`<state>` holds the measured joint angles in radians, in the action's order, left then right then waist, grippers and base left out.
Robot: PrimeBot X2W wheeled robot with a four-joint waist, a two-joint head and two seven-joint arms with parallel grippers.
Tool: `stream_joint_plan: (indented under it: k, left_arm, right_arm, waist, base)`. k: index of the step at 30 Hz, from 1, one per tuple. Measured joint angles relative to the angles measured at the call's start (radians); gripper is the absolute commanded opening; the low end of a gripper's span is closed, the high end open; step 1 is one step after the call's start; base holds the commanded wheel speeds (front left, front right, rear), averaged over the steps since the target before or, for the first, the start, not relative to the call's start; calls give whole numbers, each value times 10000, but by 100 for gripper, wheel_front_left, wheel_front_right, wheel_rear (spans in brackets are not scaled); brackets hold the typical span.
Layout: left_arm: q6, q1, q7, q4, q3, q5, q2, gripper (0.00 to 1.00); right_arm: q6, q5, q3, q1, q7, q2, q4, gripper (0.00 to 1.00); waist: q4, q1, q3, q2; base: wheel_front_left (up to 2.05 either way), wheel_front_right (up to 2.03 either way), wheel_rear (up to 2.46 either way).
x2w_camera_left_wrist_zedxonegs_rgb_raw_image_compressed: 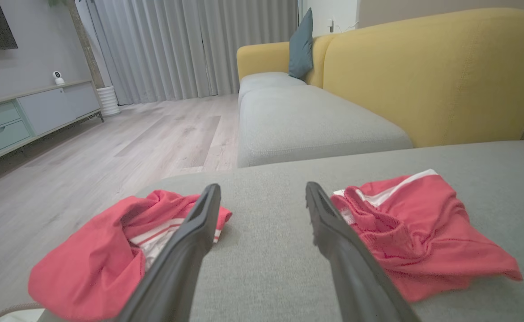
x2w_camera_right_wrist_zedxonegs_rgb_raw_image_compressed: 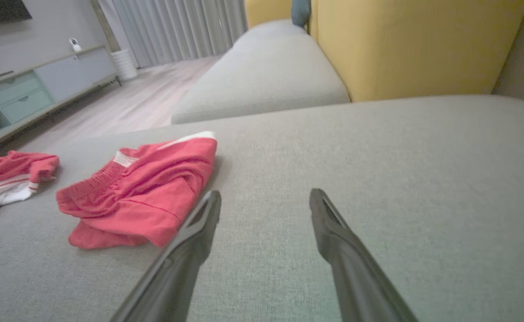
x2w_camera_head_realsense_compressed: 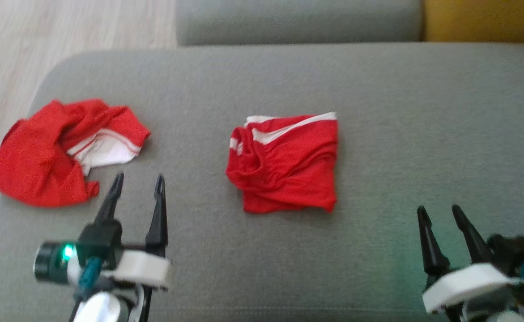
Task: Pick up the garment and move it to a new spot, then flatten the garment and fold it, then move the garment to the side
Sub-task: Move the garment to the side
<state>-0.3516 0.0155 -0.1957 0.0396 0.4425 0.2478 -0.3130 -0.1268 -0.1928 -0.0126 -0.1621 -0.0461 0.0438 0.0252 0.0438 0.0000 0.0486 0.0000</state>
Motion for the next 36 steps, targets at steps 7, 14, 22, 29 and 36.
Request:
stream_joint_plan:
  k: [7, 14, 22, 29, 36]
  left_arm:
    - [123, 1149, -357, 40, 88, -104, 380, 100]
    - [353, 1659, -537, -102, 297, -374, 828, 100]
    - [529, 1912, -539, -90, 288, -727, 1064, 100]
    - [631, 1915, -539, 157, 27, -953, 1267, 100]
    - [711, 1923, -556, 706, -391, -1371, 1346, 100]
  right_arm:
    - [0, -280, 320, 2163, -320, 73, -1597, 100]
    - [0, -439, 976, 3880, -895, 332, -3505, 100]
    - [0, -1014, 1116, 4893, -1918, 330, -4905, 100]
    - [0, -1793, 1551, 5154, -2468, 364, -4899, 0]
    - [0, -1530, 1791, 4831, -2174, 1041, -4270, 0]
  waist:
    - [783, 2, 928, 0]
    - [1663, 3, 1667, 0]
    - [2085, 1, 2048, 0]
    - [2005, 1, 2069, 0]
    - [1893, 1, 2039, 0]
  base:
    - [0, 0, 0]
    - [0, 0, 0]
    - [0, 0, 0]
    - [0, 0, 0]
    - [0, 0, 0]
